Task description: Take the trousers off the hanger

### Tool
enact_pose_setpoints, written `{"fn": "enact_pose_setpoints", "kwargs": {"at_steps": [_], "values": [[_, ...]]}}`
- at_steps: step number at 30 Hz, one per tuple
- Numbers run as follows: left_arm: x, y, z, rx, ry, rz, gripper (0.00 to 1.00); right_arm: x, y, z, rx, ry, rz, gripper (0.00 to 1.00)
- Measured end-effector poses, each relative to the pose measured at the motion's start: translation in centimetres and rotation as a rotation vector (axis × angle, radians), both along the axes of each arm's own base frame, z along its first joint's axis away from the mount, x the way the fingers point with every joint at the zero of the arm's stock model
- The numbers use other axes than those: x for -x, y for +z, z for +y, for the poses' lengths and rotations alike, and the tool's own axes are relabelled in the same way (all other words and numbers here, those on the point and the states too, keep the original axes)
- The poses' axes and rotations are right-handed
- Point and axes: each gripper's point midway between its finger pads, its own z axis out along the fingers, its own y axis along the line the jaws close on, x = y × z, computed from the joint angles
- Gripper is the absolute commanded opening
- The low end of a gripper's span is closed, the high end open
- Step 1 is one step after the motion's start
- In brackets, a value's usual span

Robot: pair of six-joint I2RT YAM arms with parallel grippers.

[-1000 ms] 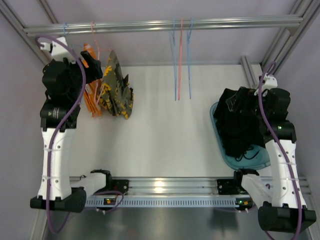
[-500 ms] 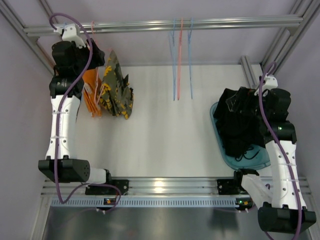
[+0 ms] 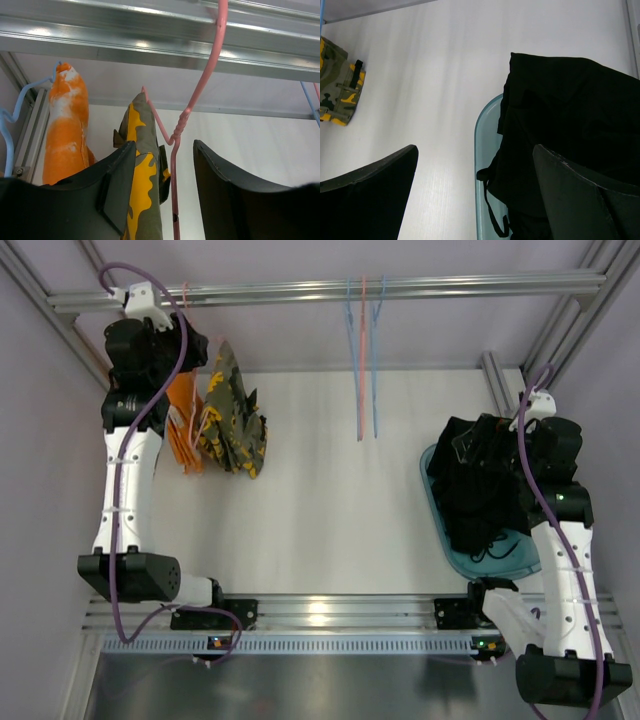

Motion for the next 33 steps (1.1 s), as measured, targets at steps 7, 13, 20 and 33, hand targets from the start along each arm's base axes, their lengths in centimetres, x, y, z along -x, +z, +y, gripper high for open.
{"fn": "enact_pose_setpoints", "kwargs": {"at_steps": [7,13,20,33], "values": [[-1.1,-0.9,0.0,0.008,-0.001,0.010,0.52,0.0,0.0,-0.1,0.003,-0.008,0.000,0.99],[-1.9,-2.1,-0.1,0.008,-0.006,0.030,0.35,0.0,0.0,-0.2,0.003,-0.011,0.000,0.99],[-2.1,-2.0,-0.6,-0.005,-0.023,0.020,0.00,-0.1,-0.1,-0.2,0.003,-0.013,0.005,0.99],[-2.2,-0.5,-1.5,0.035,-0.056,-0.007,0.00,-0.2,-0.2,-0.3,-0.002,-0.020,0.008,0.99]]}}
